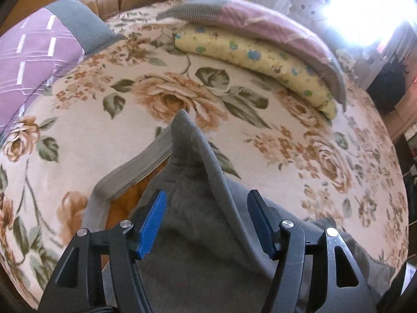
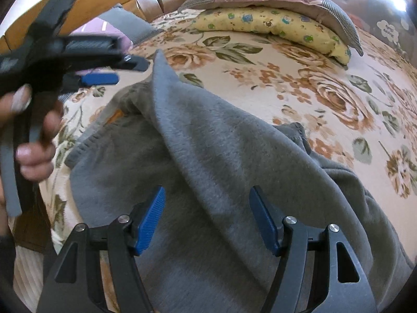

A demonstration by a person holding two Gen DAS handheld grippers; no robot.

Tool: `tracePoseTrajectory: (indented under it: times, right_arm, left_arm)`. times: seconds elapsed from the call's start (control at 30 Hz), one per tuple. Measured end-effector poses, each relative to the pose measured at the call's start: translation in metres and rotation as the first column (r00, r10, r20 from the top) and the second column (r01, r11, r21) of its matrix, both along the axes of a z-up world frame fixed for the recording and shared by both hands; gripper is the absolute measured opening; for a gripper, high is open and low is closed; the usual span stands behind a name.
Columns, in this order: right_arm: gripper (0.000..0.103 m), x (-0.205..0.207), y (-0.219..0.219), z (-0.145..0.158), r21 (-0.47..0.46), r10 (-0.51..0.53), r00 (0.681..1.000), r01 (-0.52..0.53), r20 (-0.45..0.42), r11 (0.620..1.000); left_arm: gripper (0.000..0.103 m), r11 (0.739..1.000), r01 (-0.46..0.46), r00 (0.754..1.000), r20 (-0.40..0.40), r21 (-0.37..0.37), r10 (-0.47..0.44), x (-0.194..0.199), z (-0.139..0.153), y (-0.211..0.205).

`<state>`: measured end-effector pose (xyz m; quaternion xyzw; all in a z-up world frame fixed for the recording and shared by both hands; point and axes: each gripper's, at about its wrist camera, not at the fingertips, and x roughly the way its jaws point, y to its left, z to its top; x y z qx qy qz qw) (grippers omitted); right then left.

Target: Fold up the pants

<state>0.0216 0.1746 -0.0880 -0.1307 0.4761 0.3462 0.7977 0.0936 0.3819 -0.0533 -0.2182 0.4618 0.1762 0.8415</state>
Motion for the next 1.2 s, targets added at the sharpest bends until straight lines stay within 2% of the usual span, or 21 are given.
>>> tracePoseTrajectory:
  times: [0.23, 0.33, 0.37, 0.43, 0.5, 0.53, 0.57, 0.6, 0.67, 0.77, 1.07, 1.2]
  right_arm:
    - [0.068, 0.006, 0.006, -0.009, -0.031, 0.005, 1.0, -0.004, 0.013, 1.0]
    - [0.068, 0.004, 0.01, -0.014, -0.068, 0.024, 0.999, -0.021, 0.038, 0.997]
    - [0.063, 0.004, 0.01, -0.014, -0.077, 0.028, 0.999, -0.025, 0.046, 0.997]
    - [0.05, 0.004, 0.01, -0.016, -0.096, 0.032, 0.998, -0.026, 0.061, 0.995]
    - [0.037, 0.006, 0.008, -0.016, -0.092, 0.032, 0.998, -0.027, 0.051, 0.995]
    - [0.023, 0.007, 0.005, -0.015, -0.081, 0.031, 0.999, -0.028, 0.04, 0.996]
    - [0.014, 0.007, 0.004, -0.014, -0.076, 0.033, 0.999, -0.03, 0.035, 0.997]
    - [0.012, 0.007, 0.004, -0.014, -0.072, 0.035, 0.999, -0.033, 0.034, 0.997]
    - [0.008, 0.004, 0.002, -0.01, -0.066, 0.046, 0.998, -0.043, 0.043, 0.997]
    - [0.007, -0.003, 0.002, -0.002, -0.069, 0.063, 0.996, -0.059, 0.065, 0.996]
    - [0.006, -0.027, -0.007, 0.026, -0.05, 0.107, 0.989, -0.102, 0.103, 0.993]
    - [0.005, -0.041, -0.017, 0.037, -0.02, 0.125, 0.988, -0.124, 0.087, 0.992]
  left_arm:
    - [0.064, 0.999, -0.035, 0.998, -0.055, -0.036, 0.033, 0.025, -0.021, 0.013]
    - [0.059, 0.999, -0.028, 0.997, -0.071, -0.026, 0.026, 0.03, -0.027, 0.013]
    - [0.054, 0.999, -0.022, 0.997, -0.073, -0.028, 0.02, 0.031, -0.028, 0.013]
    - [0.03, 0.999, -0.01, 0.997, -0.081, -0.045, 0.006, 0.034, -0.033, 0.013]
    - [0.019, 0.998, 0.0, 0.997, -0.078, -0.056, -0.004, 0.034, -0.034, 0.013]
    - [0.014, 0.999, 0.005, 0.997, -0.072, -0.048, -0.008, 0.033, -0.033, 0.012]
    - [0.011, 0.999, 0.008, 0.998, -0.068, -0.042, -0.01, 0.033, -0.032, 0.011]
    - [0.007, 0.999, 0.013, 0.998, -0.056, -0.036, -0.015, 0.03, -0.029, 0.01]
    - [0.006, 0.999, 0.02, 0.999, -0.034, -0.024, -0.021, 0.026, -0.022, 0.007]
    - [0.005, 1.0, 0.019, 1.0, -0.004, -0.01, -0.019, 0.015, -0.009, 0.004]
    - [0.004, 0.999, -0.006, 0.993, 0.115, -0.039, 0.01, -0.036, 0.031, 0.001]
    - [0.004, 0.999, -0.007, 0.986, 0.163, -0.045, 0.014, -0.064, 0.045, -0.008]
